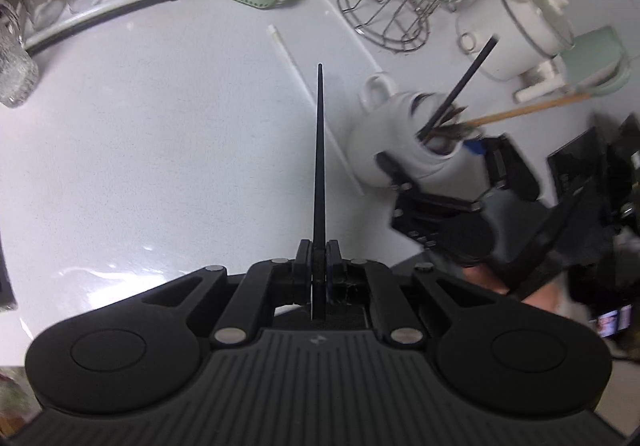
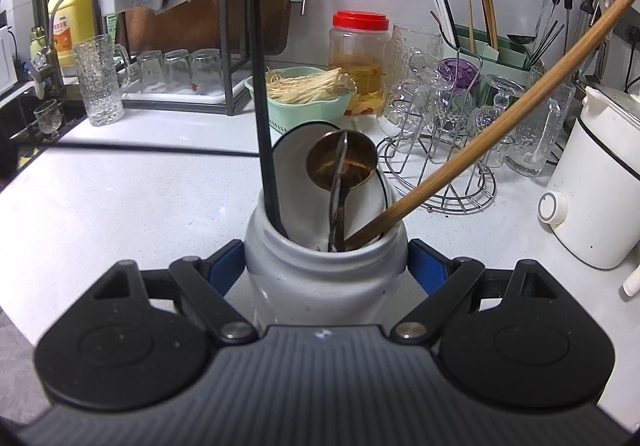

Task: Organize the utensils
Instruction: 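Carry the black chopstick with the left gripper over the jar, then lower the black chopstick into the jar with the left gripper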

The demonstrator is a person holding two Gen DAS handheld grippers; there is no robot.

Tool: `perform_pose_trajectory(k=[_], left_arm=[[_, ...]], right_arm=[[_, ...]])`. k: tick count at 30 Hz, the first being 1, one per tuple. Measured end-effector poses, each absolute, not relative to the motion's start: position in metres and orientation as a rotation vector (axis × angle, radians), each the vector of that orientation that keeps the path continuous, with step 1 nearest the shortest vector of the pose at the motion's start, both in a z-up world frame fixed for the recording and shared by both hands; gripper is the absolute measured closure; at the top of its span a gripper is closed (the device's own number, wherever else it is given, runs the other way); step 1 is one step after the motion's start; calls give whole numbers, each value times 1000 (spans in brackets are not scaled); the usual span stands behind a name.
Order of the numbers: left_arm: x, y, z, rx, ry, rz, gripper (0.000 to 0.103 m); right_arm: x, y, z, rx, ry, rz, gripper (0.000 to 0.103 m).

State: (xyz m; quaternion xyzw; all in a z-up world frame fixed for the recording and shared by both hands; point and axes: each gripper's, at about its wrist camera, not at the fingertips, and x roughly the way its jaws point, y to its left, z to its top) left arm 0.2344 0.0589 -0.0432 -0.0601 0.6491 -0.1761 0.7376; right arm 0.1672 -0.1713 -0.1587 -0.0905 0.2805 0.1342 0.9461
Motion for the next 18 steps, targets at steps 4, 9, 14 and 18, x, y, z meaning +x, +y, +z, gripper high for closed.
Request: perform_pose_trajectory(k=[4,9,14,18], left_arm=[[240,53,-19,-142,1475,-433,96],[239,46,8,-99,1522,-475,96],[234,40,13,-62,1604,-490,96],[228,38,15,-55,1661,-502,96]], right_arm=[[169,-170,-158,-189,575,273,13],[170,-169,-158,-194,578,276,13],[170,-169,-158,-200,579,279,13],[170,-169,-158,-201,580,282,13]])
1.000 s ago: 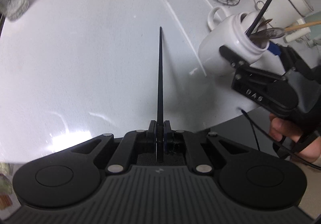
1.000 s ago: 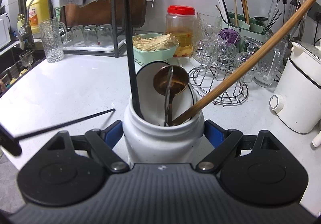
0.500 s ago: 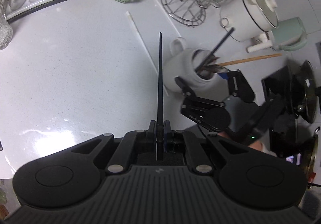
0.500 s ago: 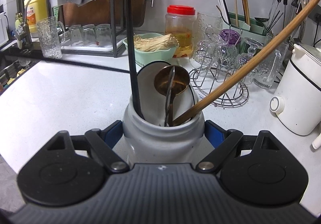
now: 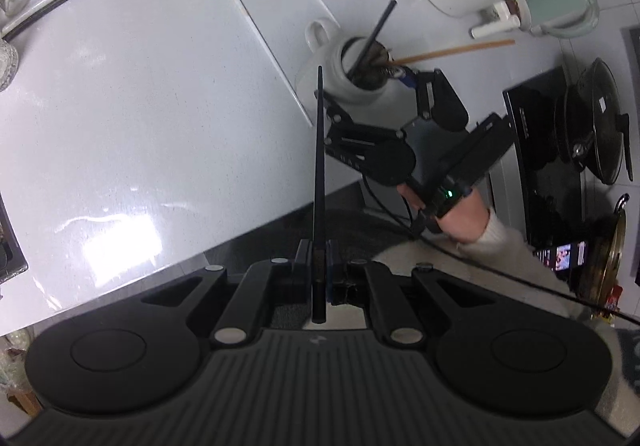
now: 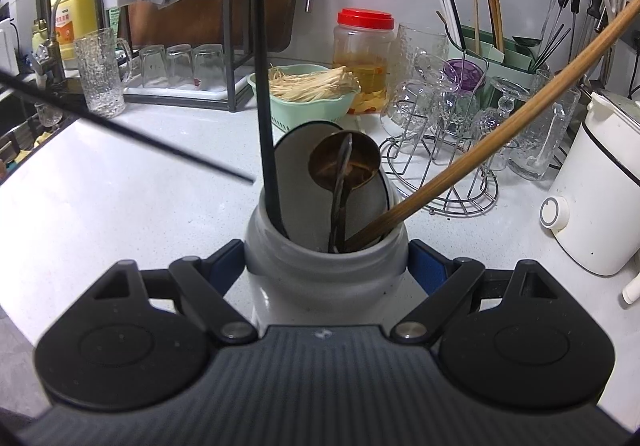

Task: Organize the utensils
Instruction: 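Lower the black chopstick into the jar with the left gripper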

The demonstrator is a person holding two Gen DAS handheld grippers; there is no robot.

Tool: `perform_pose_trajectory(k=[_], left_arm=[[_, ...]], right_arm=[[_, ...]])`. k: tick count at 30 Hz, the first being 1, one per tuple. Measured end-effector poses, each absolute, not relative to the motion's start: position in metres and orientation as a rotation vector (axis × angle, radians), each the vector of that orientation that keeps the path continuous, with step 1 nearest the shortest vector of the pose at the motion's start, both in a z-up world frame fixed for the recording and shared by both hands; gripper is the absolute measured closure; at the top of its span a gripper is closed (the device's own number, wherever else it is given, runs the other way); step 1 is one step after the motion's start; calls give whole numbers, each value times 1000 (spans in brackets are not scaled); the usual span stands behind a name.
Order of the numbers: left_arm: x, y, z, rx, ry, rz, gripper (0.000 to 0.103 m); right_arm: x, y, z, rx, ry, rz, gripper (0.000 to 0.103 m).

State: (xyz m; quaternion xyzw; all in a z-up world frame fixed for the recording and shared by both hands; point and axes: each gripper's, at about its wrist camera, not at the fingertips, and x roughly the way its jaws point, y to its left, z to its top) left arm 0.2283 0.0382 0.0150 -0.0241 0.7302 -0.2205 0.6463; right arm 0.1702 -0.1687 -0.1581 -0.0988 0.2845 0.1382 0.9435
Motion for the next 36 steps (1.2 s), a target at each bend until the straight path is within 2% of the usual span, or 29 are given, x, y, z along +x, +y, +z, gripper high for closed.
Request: perform_pose_trajectory(k=[14,24,36], left_arm=[[237,15,55,7,1681,-598,96],[256,-14,35,102,1753,-615,96],[295,-68,24,358,1776,-678,96]], right_arm=[[172,-168,-157,-217,583,292,13],[171,-169,-158,-224,576,305,13],[170,-169,-159,-233,568,308,13]])
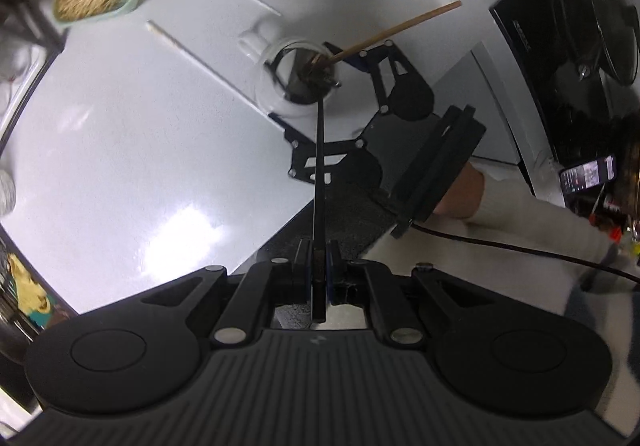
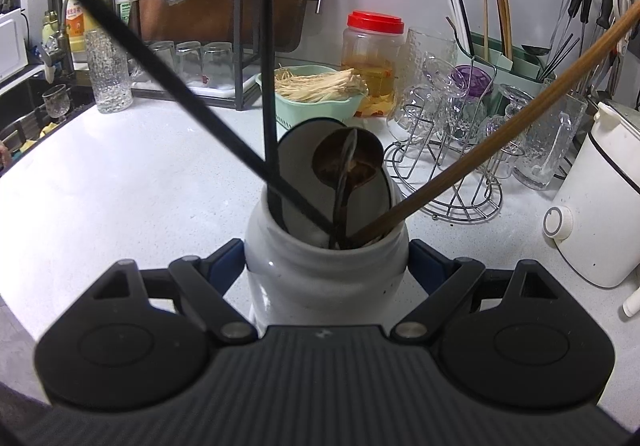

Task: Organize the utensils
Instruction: 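Lower the black chopstick into the jar with the left gripper, then open the left gripper to release the black chopstick in the jar, then move the open left gripper down to the white chopstick on the counter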

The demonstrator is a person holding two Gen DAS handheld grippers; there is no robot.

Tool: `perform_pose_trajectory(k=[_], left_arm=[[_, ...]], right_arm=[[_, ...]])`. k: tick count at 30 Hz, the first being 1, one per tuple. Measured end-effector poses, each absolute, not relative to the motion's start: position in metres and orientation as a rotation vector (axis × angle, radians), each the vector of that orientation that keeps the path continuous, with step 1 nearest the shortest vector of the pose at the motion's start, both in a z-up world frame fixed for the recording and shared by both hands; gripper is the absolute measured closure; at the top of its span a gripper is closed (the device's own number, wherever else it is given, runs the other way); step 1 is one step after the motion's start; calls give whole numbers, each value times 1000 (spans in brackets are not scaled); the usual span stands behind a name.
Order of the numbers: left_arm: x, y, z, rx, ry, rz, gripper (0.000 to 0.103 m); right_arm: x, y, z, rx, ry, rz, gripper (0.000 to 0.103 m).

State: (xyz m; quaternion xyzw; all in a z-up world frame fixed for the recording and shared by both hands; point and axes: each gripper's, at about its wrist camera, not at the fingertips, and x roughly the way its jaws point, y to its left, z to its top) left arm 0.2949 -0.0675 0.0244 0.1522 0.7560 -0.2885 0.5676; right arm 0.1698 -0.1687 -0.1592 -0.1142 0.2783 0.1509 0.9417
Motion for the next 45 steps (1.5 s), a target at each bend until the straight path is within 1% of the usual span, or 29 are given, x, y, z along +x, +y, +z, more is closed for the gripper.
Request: perform_pose_trajectory(k=[8,13,16,18,25,26,27,29,33,38,41,45], left_arm=[[312,-109,16,546,1744,-754,95],[318,-129,-2,636,1729,-769,94],[313,-139,-10,739,1671,-800,94],[313,-139,-13,747,1672,-799,94],[314,-144,4,747,1554,-798,93],[312,-142,6,745,1543,-794,88],[310,-140,7,744,1532,-792,75],[307,-134,10,729,1495,-777,58],[301,-115,22,636,1431,-774,58],[292,-86,42,458,1276,-719,58],[279,-76,44,376,1164,-702,58],[259,-59,42,254,1063,-676,58]], right_arm=[[169,-167,-160,-251,563,310,13],[168,-166,-160,-254,561,307,13],[169,-165,-160,-256,563,304,13],[169,-165,-160,-257,564,304,13],[172,-164,-159,-263,573,306,13],[173,-164,-159,-264,574,306,13],[173,-163,-158,-268,577,306,13],[175,-161,-158,-273,581,309,12],[177,-159,-158,-275,586,309,13],[179,-157,-158,-268,584,301,13],[181,-156,-158,-257,582,290,13],[183,-152,-158,-257,580,273,13]])
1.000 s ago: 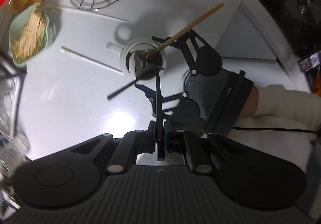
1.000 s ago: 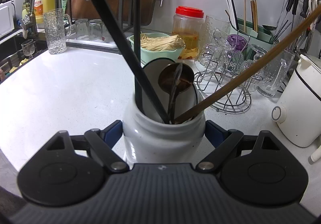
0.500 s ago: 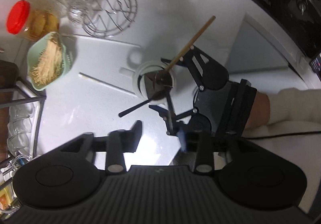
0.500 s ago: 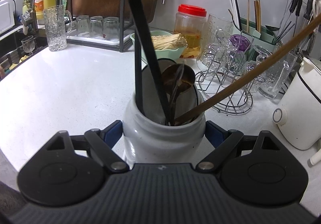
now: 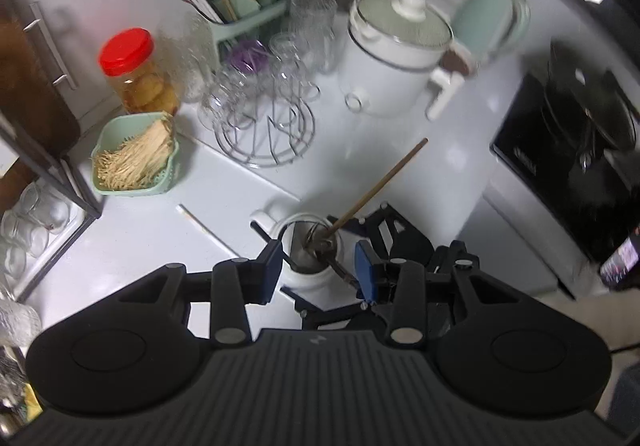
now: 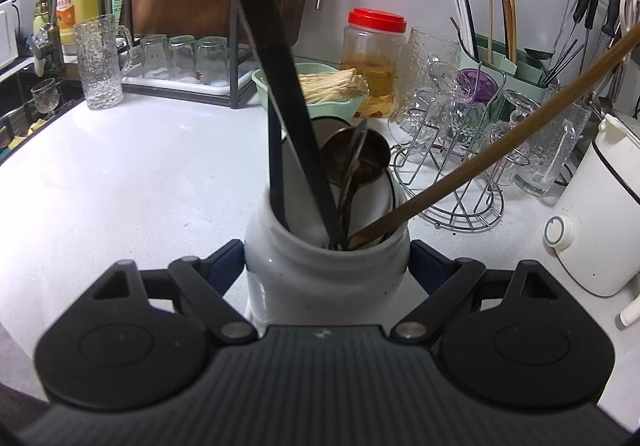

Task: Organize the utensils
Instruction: 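Move the open left gripper down to the white chopstick on the counter, then close the left gripper on the end of the white chopstick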

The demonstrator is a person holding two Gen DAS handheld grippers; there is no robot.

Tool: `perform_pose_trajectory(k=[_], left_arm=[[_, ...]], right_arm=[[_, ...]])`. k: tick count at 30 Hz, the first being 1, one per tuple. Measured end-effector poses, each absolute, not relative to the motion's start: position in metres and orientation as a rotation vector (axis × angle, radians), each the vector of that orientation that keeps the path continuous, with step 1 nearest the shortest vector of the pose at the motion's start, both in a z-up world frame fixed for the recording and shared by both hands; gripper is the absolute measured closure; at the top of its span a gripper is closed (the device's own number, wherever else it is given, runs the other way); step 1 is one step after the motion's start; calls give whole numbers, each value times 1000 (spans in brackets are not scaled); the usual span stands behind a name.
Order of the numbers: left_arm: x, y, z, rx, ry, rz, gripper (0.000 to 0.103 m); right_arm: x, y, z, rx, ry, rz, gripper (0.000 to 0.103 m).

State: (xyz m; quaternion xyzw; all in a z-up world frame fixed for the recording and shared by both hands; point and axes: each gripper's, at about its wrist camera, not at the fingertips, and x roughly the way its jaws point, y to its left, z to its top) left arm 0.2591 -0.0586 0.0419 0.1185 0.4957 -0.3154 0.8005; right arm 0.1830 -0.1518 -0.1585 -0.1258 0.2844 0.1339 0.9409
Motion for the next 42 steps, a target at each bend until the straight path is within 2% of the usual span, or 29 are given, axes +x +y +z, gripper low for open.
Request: perform_pose_trajectory(k=[4,9,15,18,31,42], left_arm=[[241,-34,39,174,963,-612,58],[232,6,22,6,933,-530,59],[229,39,-20,-141,907,-461,60],[236,48,-53,-194,913,-421,64],[295,25,-166,-301,977,-331,64],[350,-15,-208,-156,992,-230,64]], right_arm=[[184,-152,-159,-250,576,267,13],[184,-153,-161,-251,560,262,13],[186,-156,-160,-243,565,243,13],[185,-160,-159,-236,570,227,13],[171,-179,-160,-230,580,201,13],[164,-184,-159,-233,592,207,13]])
